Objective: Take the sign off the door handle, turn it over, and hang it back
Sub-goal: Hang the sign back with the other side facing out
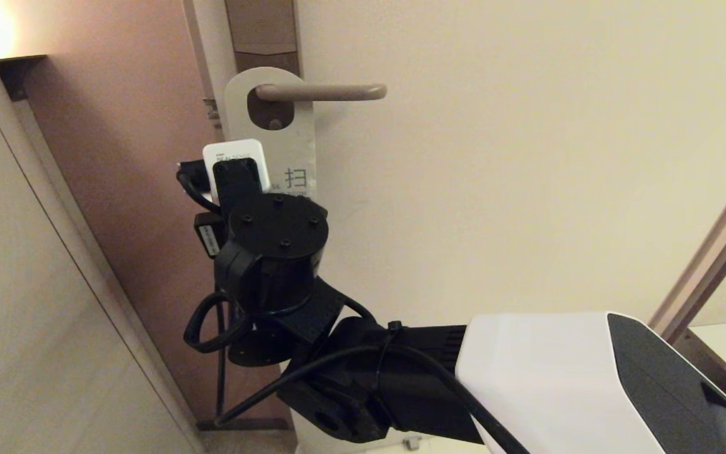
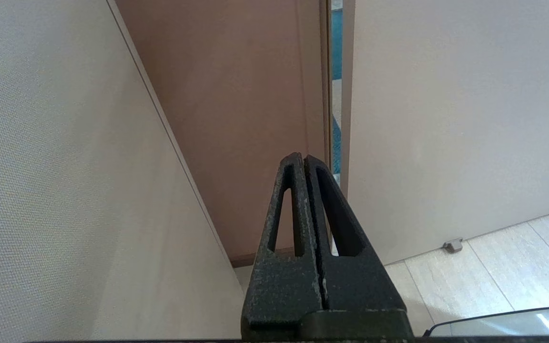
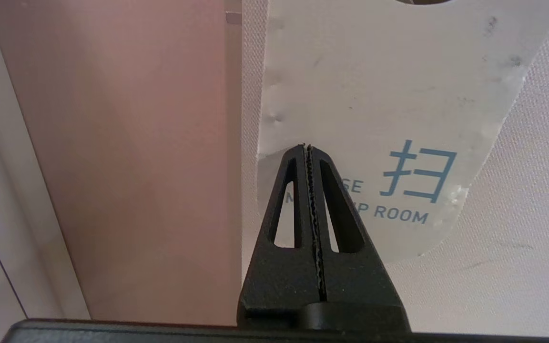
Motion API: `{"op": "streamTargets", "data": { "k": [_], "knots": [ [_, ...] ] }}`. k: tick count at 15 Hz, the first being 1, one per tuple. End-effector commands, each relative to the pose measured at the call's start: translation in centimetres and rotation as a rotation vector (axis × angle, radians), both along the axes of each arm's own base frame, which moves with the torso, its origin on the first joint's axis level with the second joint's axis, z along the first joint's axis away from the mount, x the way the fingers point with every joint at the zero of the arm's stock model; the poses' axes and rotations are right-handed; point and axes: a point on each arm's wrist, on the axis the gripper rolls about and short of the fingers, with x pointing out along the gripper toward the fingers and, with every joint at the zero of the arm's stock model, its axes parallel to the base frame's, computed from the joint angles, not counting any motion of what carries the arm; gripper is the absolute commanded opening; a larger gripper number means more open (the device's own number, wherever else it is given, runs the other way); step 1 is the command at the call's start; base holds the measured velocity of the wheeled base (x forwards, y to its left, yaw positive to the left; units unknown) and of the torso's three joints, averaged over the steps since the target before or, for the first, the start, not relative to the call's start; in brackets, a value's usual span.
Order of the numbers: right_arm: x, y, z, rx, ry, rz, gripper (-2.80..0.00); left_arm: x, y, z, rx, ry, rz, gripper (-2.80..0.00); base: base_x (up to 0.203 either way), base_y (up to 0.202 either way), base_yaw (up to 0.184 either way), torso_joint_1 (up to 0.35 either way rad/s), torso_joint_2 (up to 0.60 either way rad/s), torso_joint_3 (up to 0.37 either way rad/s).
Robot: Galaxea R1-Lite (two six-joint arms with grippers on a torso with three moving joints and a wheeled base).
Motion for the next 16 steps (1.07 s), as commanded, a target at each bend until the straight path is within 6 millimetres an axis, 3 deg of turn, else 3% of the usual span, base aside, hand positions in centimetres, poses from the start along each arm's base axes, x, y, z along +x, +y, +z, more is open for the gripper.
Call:
{"op": "streamTargets", "data": {
  "k": [1,11,16],
  "knots": [
    [-0.3,-0.5,0.7,0.003,-0.002,-0.005,-2.80,0.0,0.0,0.0,0.001,0.001,0.000,-2.80,0.000,0.000,0.000,0.000,0.00,0.000],
    [-2.8,-5.2,3.0,-0.075,0.040,-0.023,-2.80,0.0,0.0,0.0,0.001,0.001,-0.001,-2.80,0.000,0.000,0.000,0.000,0.00,0.000],
    [-5.1,-10.2,1.8,-0.212,0.113,-0.058,-2.80,0.0,0.0,0.0,0.001,0.002,0.000,-2.80,0.000,0.000,0.000,0.000,0.00,0.000]
  ]
}}
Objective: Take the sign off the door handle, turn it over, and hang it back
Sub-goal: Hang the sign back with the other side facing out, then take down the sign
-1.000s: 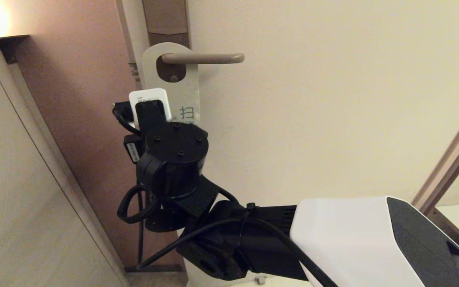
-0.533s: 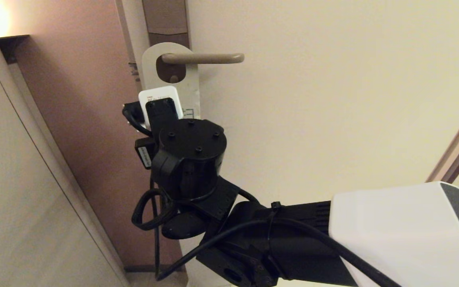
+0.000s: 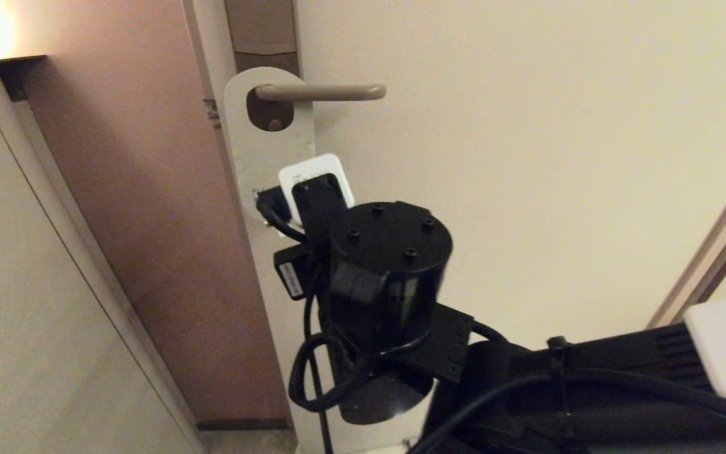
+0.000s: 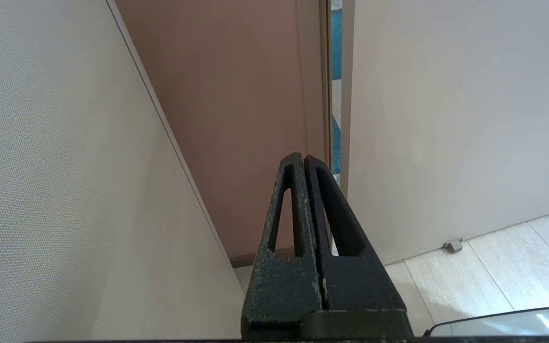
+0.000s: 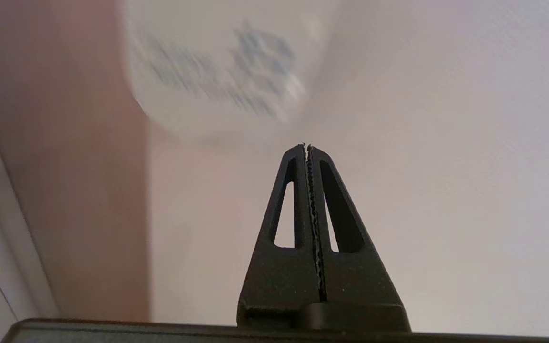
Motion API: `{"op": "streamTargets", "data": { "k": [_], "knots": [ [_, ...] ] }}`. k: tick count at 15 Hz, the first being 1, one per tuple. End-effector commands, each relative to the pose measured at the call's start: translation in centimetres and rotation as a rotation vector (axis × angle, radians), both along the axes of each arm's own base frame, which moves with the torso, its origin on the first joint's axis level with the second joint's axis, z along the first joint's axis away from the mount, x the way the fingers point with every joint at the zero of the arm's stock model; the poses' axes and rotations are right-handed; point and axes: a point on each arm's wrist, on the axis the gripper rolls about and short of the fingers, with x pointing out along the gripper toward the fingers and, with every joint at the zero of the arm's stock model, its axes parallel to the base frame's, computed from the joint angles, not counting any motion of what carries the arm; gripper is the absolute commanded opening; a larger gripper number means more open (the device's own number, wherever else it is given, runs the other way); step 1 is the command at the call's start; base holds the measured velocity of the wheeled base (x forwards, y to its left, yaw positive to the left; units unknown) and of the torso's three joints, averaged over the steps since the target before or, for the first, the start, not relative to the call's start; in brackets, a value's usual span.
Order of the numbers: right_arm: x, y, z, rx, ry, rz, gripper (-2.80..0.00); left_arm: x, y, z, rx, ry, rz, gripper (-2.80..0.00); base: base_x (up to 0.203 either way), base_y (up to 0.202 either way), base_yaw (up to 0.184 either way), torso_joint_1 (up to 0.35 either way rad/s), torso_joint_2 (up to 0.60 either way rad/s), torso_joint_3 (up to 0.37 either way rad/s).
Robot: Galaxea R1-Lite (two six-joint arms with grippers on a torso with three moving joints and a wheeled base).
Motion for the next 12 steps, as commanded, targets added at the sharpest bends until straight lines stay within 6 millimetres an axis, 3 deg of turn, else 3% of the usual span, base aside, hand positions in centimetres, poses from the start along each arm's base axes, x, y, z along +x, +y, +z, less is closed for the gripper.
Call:
{"op": "streamTargets", "data": {
  "k": [1,5,12],
  "knots": [
    [-1.1,-2.9,1.9,0.014,-0.009,-0.017,-2.80,0.0,0.0,0.0,0.000,0.001,0.000,-2.80,0.000,0.000,0.000,0.000,0.00,0.000],
    [-0.4,-7.7,3.7,0.018,-0.026,-0.105,-2.80,0.0,0.0,0.0,0.000,0.002,0.000,-2.80,0.000,0.000,0.000,0.000,0.00,0.000],
    [-1.8,-19.1,5.6,0.034,-0.051,-0.302,-2.80,0.0,0.0,0.0,0.000,0.002,0.000,-2.80,0.000,0.000,0.000,0.000,0.00,0.000]
  ]
}}
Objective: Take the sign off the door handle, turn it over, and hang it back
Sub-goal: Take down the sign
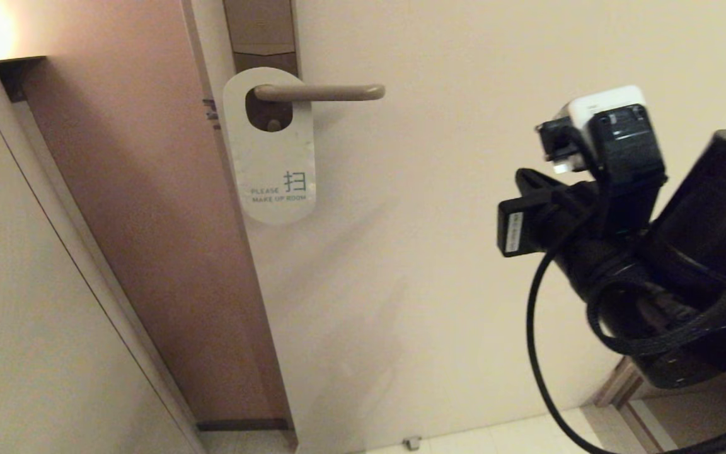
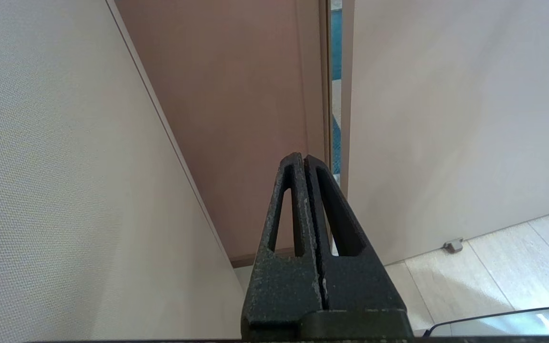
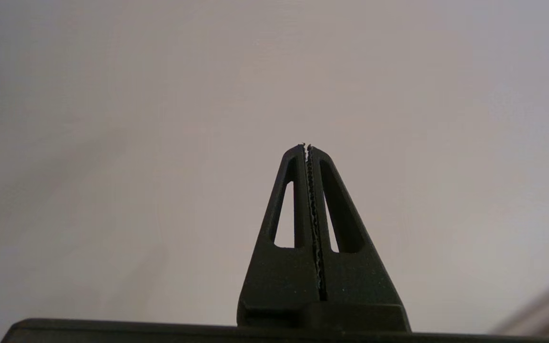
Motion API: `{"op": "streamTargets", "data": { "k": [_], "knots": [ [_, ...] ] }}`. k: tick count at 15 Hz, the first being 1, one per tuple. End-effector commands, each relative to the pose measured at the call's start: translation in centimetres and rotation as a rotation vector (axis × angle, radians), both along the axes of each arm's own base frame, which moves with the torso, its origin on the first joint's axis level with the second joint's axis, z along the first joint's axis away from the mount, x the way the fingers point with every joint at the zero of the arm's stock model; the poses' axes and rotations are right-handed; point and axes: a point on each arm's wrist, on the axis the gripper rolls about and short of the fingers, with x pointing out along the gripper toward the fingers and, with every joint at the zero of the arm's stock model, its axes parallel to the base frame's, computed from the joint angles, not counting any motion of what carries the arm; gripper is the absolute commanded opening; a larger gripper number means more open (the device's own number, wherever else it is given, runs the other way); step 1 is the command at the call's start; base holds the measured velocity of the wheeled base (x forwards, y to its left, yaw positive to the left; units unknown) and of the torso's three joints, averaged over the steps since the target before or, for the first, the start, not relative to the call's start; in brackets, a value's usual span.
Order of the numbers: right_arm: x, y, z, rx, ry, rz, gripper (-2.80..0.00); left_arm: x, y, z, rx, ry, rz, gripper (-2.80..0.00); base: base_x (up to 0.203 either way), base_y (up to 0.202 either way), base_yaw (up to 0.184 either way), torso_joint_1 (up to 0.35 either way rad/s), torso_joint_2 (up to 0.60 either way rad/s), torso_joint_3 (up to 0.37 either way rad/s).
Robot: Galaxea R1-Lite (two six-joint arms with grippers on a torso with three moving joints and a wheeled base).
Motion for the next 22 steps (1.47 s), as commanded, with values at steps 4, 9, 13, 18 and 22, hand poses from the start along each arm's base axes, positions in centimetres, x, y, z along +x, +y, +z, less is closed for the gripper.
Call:
{"op": "streamTargets", "data": {
  "k": [4,9,13,18,22],
  "knots": [
    [-2.7,-9.9,3.5,0.074,-0.107,-0.243,-2.80,0.0,0.0,0.0,0.001,0.002,0.000,-2.80,0.000,0.000,0.000,0.000,0.00,0.000],
    [-9.9,-15.5,1.0,0.046,-0.116,-0.261,-2.80,0.0,0.0,0.0,0.001,0.002,0.000,-2.80,0.000,0.000,0.000,0.000,0.00,0.000],
    [-13.8,-18.0,-2.8,-0.004,-0.120,-0.293,-2.80,0.0,0.0,0.0,0.001,0.000,0.000,-2.80,0.000,0.000,0.000,0.000,0.00,0.000],
    [-16.7,-18.8,-9.3,-0.098,-0.088,-0.095,-2.80,0.0,0.0,0.0,0.001,0.002,0.000,-2.80,0.000,0.000,0.000,0.000,0.00,0.000],
    [-18.4,-18.9,-12.4,0.023,0.017,-0.013,-2.80,0.0,0.0,0.0,0.001,0.003,0.000,-2.80,0.000,0.000,0.000,0.000,0.00,0.000]
  ]
}}
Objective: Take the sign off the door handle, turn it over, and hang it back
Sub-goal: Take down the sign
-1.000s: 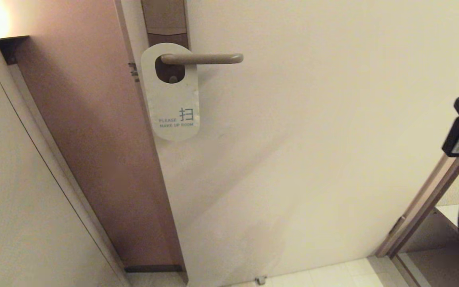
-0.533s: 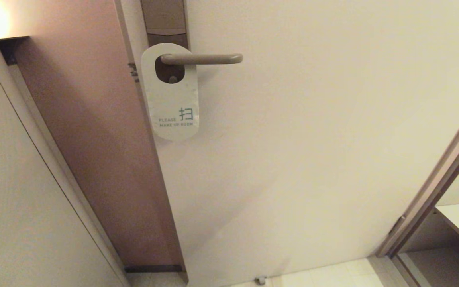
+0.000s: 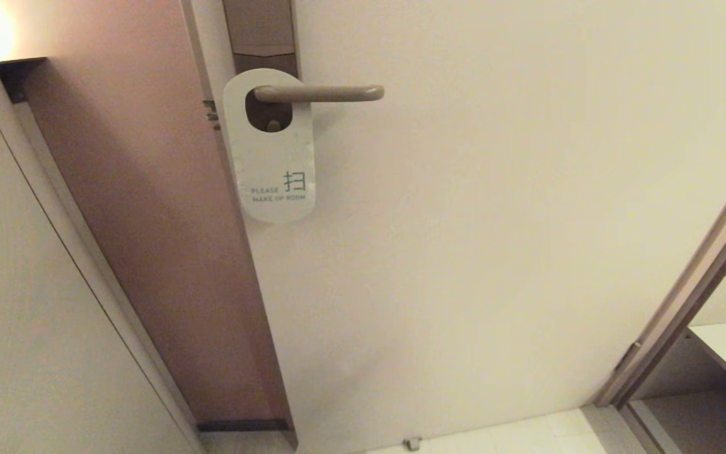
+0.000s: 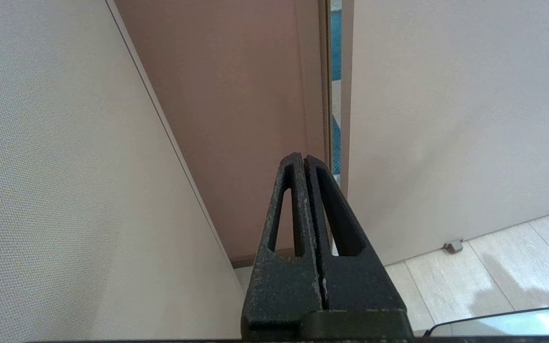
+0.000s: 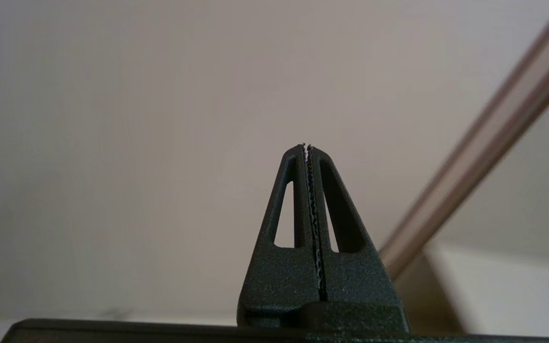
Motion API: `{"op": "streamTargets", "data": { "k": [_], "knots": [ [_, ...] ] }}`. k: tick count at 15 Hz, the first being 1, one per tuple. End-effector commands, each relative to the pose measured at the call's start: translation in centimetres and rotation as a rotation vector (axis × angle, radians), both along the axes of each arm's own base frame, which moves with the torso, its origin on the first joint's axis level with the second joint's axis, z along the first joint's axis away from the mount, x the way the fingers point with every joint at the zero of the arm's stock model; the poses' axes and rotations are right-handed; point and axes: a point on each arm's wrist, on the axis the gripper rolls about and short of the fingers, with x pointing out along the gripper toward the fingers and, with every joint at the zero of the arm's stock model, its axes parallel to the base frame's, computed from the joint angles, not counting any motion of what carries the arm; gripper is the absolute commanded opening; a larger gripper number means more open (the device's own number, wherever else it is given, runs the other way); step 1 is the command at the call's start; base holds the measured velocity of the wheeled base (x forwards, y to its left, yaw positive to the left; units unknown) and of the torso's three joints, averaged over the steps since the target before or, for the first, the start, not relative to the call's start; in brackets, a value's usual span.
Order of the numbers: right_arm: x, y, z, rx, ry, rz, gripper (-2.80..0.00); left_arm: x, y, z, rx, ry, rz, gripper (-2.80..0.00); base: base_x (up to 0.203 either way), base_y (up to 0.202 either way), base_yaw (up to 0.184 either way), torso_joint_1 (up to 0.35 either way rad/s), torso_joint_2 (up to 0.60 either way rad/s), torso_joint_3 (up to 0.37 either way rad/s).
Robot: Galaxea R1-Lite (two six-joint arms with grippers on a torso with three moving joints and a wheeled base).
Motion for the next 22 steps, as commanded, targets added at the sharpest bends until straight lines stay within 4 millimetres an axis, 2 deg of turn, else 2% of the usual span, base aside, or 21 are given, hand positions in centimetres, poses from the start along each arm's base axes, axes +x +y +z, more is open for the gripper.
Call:
{"op": "streamTargets", "data": {
  "k": [1,6,9,13,22],
  "knots": [
    [-1.0,-0.1,-0.9,0.070,0.000,-0.006,-2.80,0.0,0.0,0.0,0.000,0.002,-0.001,-2.80,0.000,0.000,0.000,0.000,0.00,0.000],
    [-3.0,0.0,-3.9,0.137,0.120,-0.026,-2.80,0.0,0.0,0.0,0.000,0.002,-0.001,-2.80,0.000,0.000,0.000,0.000,0.00,0.000],
    [-3.7,0.0,-4.9,0.132,0.131,-0.007,-2.80,0.0,0.0,0.0,0.000,0.003,-0.001,-2.80,0.000,0.000,0.000,0.000,0.00,0.000],
    [-4.5,0.0,-5.3,0.135,0.058,0.013,-2.80,0.0,0.0,0.0,0.000,0.002,-0.001,-2.80,0.000,0.000,0.000,0.000,0.00,0.000],
    [-4.5,0.0,-5.3,0.152,0.053,0.013,-2.80,0.0,0.0,0.0,0.000,0.001,-0.001,-2.80,0.000,0.000,0.000,0.000,0.00,0.000]
  ]
}}
